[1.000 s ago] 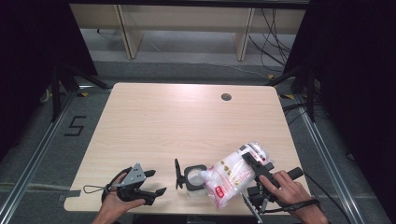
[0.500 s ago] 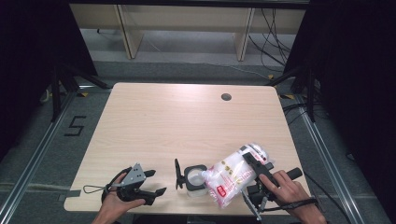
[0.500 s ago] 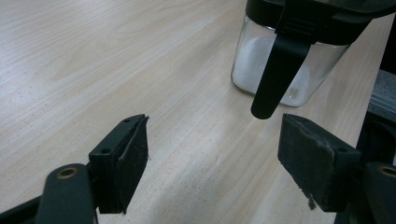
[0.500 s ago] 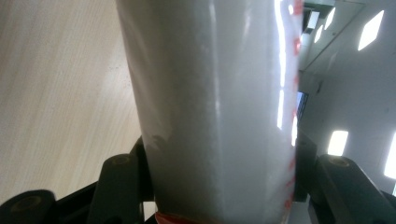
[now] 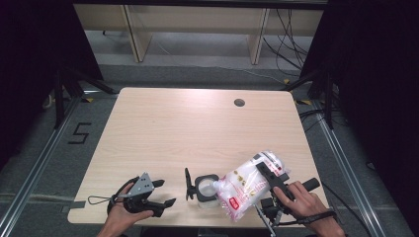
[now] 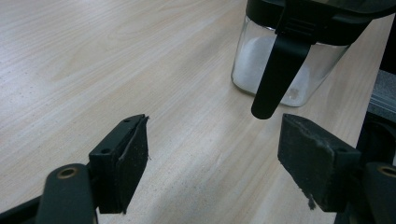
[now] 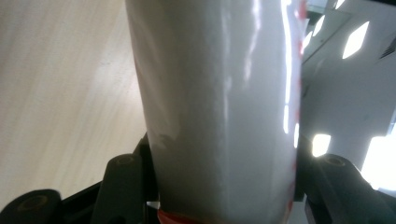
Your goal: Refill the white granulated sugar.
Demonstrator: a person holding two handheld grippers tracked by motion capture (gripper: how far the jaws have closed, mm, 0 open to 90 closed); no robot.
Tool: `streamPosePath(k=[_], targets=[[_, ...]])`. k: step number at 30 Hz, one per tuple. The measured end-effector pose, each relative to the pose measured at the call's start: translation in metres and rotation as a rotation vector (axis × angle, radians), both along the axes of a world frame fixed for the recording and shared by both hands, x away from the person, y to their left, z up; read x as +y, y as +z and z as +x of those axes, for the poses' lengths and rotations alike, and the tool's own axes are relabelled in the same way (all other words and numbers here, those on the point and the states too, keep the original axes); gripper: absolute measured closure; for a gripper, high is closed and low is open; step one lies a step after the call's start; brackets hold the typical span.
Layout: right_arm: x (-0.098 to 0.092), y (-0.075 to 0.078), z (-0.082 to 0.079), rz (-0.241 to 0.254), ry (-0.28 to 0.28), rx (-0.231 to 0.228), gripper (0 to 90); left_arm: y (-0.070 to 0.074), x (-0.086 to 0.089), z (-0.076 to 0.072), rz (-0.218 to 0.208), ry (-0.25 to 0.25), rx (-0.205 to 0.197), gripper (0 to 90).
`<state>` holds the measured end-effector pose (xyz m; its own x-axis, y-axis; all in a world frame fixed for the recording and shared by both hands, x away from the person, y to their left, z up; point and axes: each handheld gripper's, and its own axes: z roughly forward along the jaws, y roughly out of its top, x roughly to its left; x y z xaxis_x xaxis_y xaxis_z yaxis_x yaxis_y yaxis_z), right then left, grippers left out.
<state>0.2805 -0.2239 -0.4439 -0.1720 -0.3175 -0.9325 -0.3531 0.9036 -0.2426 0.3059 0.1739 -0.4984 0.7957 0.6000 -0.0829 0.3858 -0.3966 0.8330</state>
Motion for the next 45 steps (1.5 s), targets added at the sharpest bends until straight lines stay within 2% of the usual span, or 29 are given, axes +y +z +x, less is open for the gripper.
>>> streamPosePath(k=[1, 2, 3, 5, 6, 7, 10, 11, 15, 18, 19, 21, 22, 24, 27, 34, 35, 45], targets=[[0.002, 0.004, -0.004, -0.029, 0.014, -0.038, 50.0, 0.000, 0.000, 0.000, -0.001, 0.000, 0.000, 23.9], [0.002, 0.004, -0.004, -0.029, 0.014, -0.038, 50.0, 0.000, 0.000, 0.000, -0.001, 0.000, 0.000, 23.9], [0.004, 0.004, -0.008, -0.018, 0.025, -0.061, 50.1, 0.001, 0.000, 0.000, 0.004, 0.002, -0.001, 23.9], [0.004, 0.005, -0.009, -0.027, 0.031, -0.070, 50.2, 0.001, 0.001, 0.000, 0.000, -0.004, -0.001, 23.9], [0.006, 0.007, -0.010, -0.039, 0.046, -0.074, 50.2, 0.001, 0.001, 0.001, 0.009, -0.004, -0.004, 23.9], [0.007, 0.008, -0.011, -0.035, 0.066, -0.098, 50.3, 0.001, 0.001, 0.000, 0.006, -0.003, -0.004, 23.9], [0.008, 0.010, -0.013, -0.033, 0.067, -0.101, 50.4, 0.001, 0.001, 0.001, 0.007, -0.004, -0.004, 23.9], [0.007, 0.010, -0.014, -0.016, 0.052, -0.094, 50.4, 0.001, 0.001, 0.001, 0.005, -0.004, -0.005, 23.9], [0.007, 0.014, -0.014, -0.062, 0.049, -0.116, 50.4, 0.001, 0.001, 0.000, 0.002, -0.005, -0.002, 23.9], [0.006, 0.013, -0.014, -0.072, 0.042, -0.113, 50.4, 0.001, 0.001, 0.000, 0.002, -0.005, -0.002, 23.9], [0.005, 0.012, -0.013, -0.069, 0.035, -0.110, 50.4, 0.001, 0.001, 0.000, 0.015, 0.000, -0.006, 23.9], [0.005, 0.013, -0.012, -0.082, 0.047, -0.111, 50.4, 0.001, 0.001, 0.001, 0.009, -0.004, -0.003, 23.9], [0.004, 0.011, -0.013, -0.058, 0.033, -0.106, 50.3, 0.001, 0.001, 0.001, 0.008, -0.004, -0.004, 23.9], [0.006, 0.014, -0.013, -0.078, 0.047, -0.114, 50.3, 0.001, 0.001, 0.001, 0.007, -0.006, -0.003, 23.9], [0.005, 0.015, -0.014, -0.060, 0.035, -0.110, 50.3, 0.001, 0.001, 0.001, 0.007, -0.004, -0.005, 23.9], [0.005, 0.015, -0.014, -0.058, 0.050, -0.121, 50.4, 0.001, 0.001, 0.001, 0.007, -0.004, -0.007, 23.9], [0.005, 0.015, -0.014, -0.056, 0.047, -0.113, 50.3, 0.001, 0.002, 0.002, 0.015, -0.023, -0.025, 23.9], [0.003, 0.015, -0.015, -0.054, 0.038, -0.105, 50.4, 0.001, 0.002, 0.002, 0.021, -0.021, -0.026, 23.9]])
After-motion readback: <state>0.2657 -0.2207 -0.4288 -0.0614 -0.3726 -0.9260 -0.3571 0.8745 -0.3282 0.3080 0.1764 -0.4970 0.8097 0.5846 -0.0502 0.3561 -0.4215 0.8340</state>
